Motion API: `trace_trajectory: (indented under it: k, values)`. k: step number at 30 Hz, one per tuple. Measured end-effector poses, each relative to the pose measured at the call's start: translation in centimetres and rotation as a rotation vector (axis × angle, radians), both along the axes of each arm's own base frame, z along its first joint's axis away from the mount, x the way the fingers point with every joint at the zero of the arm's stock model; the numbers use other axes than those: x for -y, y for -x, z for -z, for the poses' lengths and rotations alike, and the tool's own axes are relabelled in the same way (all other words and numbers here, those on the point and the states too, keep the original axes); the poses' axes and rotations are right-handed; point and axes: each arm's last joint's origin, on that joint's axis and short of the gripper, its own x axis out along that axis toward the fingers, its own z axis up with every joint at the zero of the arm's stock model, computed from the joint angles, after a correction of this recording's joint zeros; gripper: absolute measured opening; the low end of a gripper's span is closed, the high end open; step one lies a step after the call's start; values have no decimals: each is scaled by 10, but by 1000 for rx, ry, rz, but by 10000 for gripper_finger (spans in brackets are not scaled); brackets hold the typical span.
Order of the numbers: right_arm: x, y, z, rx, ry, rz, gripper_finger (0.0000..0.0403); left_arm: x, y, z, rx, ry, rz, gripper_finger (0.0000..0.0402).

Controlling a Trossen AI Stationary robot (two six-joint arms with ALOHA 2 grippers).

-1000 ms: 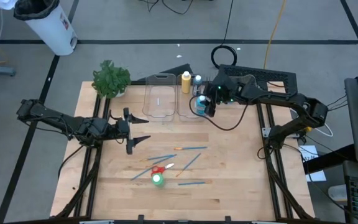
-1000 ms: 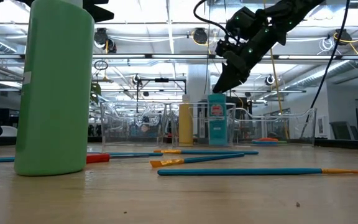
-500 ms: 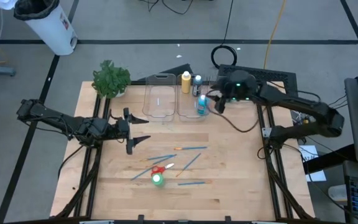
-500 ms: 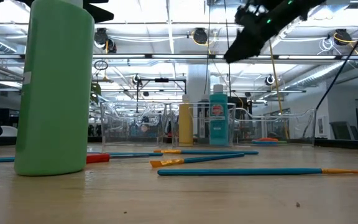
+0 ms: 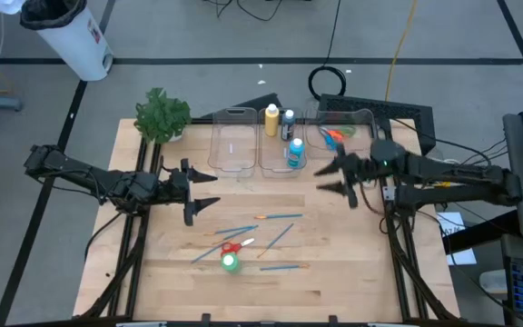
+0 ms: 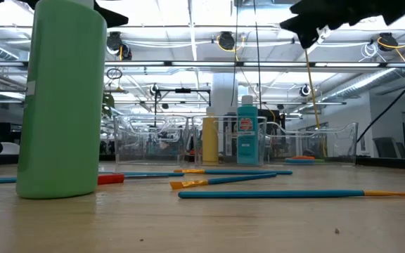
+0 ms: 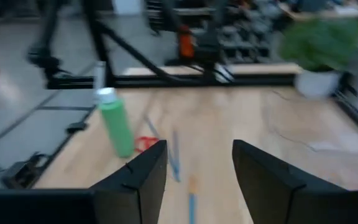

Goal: Pick & Place Paint Supplies
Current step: Put the green paint bottle into the middle transparent bin

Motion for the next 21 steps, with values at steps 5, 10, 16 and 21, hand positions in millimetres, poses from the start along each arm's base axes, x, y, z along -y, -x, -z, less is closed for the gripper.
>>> trace_trajectory:
  k: [5,10,16,21]
  values:
    - [-22,0,23,99,56,-131,171,1,-2,2,-5,32,-6,294]
    - [-34,1,40,99,107,-208,171,3,-9,7,-17,71,-11,294]
    - [-36,3,40,107,111,-220,171,13,-25,5,58,35,210,294]
    - [-36,3,40,105,112,-219,171,25,-38,7,29,41,325,294]
